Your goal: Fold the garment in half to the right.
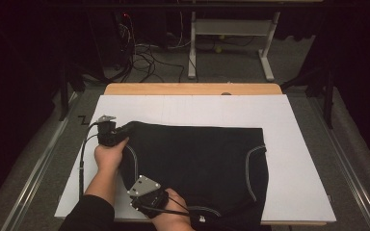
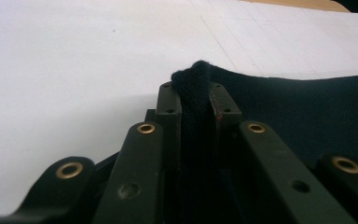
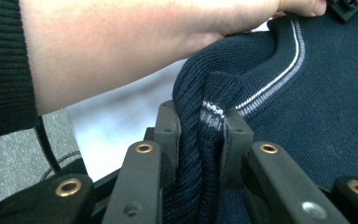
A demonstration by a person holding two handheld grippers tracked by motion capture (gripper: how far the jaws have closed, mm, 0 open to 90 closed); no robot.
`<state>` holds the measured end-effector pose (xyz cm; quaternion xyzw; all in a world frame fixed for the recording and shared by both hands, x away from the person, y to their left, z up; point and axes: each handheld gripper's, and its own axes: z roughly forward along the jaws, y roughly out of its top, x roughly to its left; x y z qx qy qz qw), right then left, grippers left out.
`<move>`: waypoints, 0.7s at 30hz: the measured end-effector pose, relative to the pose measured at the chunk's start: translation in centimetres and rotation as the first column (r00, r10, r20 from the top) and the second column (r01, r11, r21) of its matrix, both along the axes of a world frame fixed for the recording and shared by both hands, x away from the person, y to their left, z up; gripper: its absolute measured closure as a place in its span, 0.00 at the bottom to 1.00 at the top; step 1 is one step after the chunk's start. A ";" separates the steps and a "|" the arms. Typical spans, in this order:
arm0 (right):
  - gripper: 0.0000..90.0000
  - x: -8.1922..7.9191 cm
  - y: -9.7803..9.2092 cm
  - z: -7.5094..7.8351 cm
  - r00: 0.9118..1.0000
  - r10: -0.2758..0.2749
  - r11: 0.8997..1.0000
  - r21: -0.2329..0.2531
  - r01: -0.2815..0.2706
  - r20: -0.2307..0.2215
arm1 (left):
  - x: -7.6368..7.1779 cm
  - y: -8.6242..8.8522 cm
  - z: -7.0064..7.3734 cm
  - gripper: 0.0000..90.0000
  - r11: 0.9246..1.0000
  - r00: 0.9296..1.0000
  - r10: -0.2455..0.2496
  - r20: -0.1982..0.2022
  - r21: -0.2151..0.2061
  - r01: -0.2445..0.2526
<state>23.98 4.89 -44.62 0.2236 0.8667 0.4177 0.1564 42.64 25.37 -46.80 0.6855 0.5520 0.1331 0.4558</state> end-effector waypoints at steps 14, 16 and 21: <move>0.82 -0.3 2.9 -0.1 0.998 0.057 0.998 0.018 -0.057 0.000 | -1.2 3.9 -0.3 0.83 0.998 0.998 0.059 -0.009 0.008 -0.059; 0.82 -0.4 3.4 -0.2 0.998 0.061 0.998 0.015 -0.061 -0.003 | -1.4 4.4 -0.2 0.83 0.998 0.998 0.068 -0.006 0.009 -0.068; 0.82 -0.4 4.6 0.0 0.997 0.080 0.997 0.024 -0.080 0.005 | -1.8 5.6 0.1 0.83 0.996 0.996 0.086 0.000 0.009 -0.086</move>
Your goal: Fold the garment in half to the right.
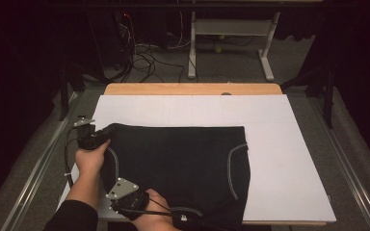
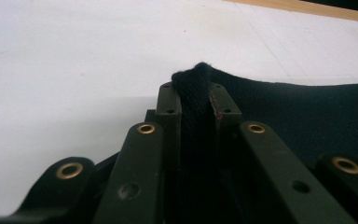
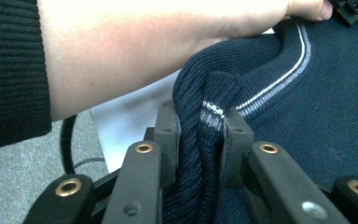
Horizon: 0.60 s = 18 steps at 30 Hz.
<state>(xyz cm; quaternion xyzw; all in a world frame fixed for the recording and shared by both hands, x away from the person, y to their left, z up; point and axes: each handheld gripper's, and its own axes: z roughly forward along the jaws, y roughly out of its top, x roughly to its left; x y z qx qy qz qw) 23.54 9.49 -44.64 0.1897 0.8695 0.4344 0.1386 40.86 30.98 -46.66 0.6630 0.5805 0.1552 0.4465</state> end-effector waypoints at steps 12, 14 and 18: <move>0.82 -0.2 0.4 0.5 1.000 0.004 1.000 0.013 -0.004 0.011 | -0.4 0.6 0.7 0.83 1.000 1.000 0.020 0.003 -0.009 -0.019; 0.82 -0.2 0.0 0.7 1.000 -0.001 1.000 0.019 0.000 0.019 | -0.3 0.2 1.1 0.83 1.000 1.000 0.015 0.011 -0.018 -0.015; 0.82 -0.3 -0.9 1.3 0.999 -0.014 0.999 0.032 0.013 0.032 | -0.1 -0.8 2.1 0.83 1.000 1.000 0.001 0.025 -0.023 0.000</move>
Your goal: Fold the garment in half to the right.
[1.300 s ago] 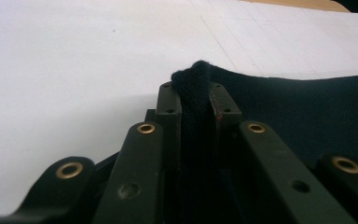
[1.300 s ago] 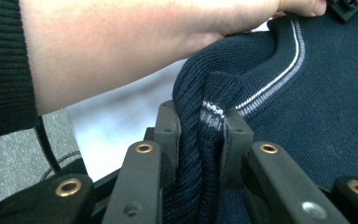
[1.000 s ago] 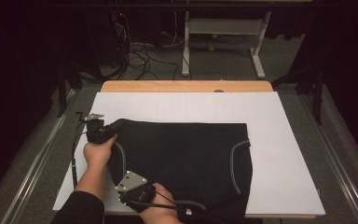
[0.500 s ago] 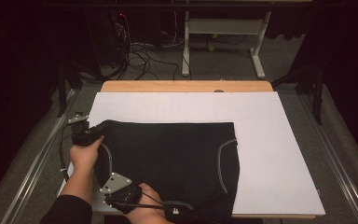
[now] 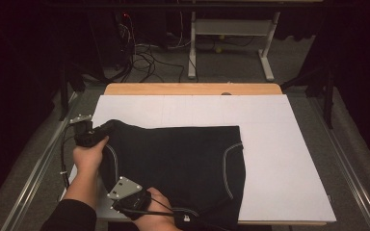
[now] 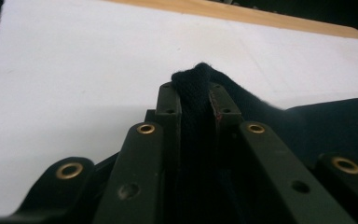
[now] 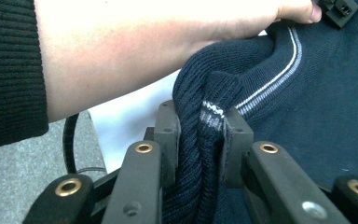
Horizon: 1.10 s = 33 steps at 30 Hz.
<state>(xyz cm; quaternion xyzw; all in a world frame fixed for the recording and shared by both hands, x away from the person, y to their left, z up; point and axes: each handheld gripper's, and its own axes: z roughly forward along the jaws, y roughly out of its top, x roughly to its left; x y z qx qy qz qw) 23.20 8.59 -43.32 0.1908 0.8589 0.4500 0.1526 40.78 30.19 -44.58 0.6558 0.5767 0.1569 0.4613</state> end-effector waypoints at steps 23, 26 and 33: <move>0.82 -0.1 -8.3 2.6 0.992 -0.100 0.991 0.097 0.093 0.075 | 1.7 -9.1 4.0 0.83 0.996 0.995 -0.080 0.053 0.041 0.078; 0.82 -0.1 -9.4 2.7 0.989 -0.122 0.988 0.108 0.113 0.082 | 1.9 -10.4 4.2 0.83 0.995 0.995 -0.086 0.053 0.049 0.083; 0.82 -0.3 -11.5 2.3 0.985 -0.150 0.984 0.112 0.141 0.085 | 2.3 -13.1 4.4 0.83 0.992 0.993 -0.109 0.054 0.069 0.106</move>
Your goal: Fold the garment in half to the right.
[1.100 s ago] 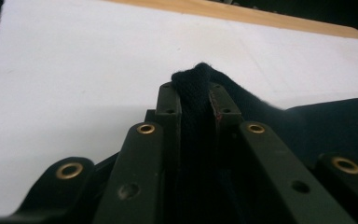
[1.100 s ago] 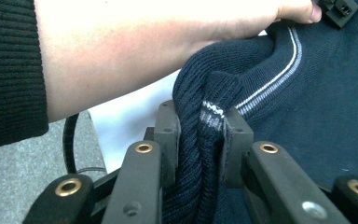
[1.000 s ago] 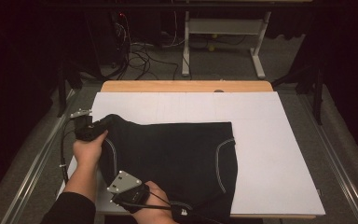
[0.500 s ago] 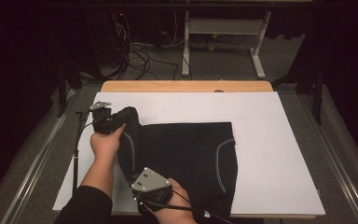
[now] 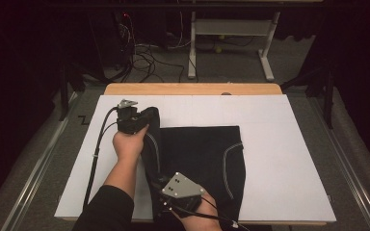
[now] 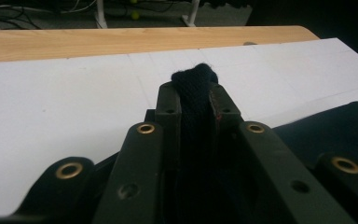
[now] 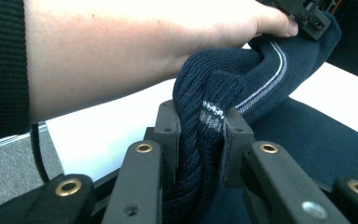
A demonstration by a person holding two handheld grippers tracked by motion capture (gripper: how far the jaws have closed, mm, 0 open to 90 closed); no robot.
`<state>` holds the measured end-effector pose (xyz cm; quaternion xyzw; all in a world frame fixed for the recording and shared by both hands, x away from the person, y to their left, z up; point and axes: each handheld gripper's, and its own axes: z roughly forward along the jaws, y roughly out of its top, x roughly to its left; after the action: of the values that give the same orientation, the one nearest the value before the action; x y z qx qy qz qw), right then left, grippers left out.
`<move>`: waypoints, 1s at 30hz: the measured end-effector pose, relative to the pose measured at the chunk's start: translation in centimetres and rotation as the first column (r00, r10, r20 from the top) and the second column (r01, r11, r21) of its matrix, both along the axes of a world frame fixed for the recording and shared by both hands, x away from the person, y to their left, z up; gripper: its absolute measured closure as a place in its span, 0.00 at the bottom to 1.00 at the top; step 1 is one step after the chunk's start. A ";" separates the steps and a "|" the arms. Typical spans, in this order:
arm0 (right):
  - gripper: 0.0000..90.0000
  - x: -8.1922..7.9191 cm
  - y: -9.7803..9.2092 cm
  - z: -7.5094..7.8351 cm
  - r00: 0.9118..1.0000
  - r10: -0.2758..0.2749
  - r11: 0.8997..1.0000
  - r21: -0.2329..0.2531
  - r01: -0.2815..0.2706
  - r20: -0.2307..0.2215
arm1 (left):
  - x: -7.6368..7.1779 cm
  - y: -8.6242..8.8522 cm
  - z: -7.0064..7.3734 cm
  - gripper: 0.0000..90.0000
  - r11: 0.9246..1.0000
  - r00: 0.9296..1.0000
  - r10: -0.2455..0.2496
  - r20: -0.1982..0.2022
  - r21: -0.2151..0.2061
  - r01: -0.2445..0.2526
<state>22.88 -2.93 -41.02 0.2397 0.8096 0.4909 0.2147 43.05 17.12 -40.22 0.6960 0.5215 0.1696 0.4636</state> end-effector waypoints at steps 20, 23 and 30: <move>0.82 -0.6 -3.6 -1.0 0.998 -0.063 0.998 0.011 0.063 0.005 | 0.2 -3.9 0.9 0.83 0.998 0.999 -0.034 0.025 0.055 0.033; 0.82 -0.7 -4.0 -1.1 0.998 -0.067 0.998 0.007 0.067 0.009 | 0.2 -4.5 0.9 0.83 0.997 0.999 -0.034 0.026 0.069 0.032; 0.82 -0.9 -4.9 -1.6 0.996 -0.084 0.996 0.005 0.084 0.007 | 0.1 -5.8 0.7 0.82 0.994 0.998 -0.044 0.035 0.102 0.041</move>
<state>21.97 -7.80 -42.65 0.2720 0.7970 0.4842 0.2374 43.16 11.32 -39.47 0.7263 0.4886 0.1989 0.4406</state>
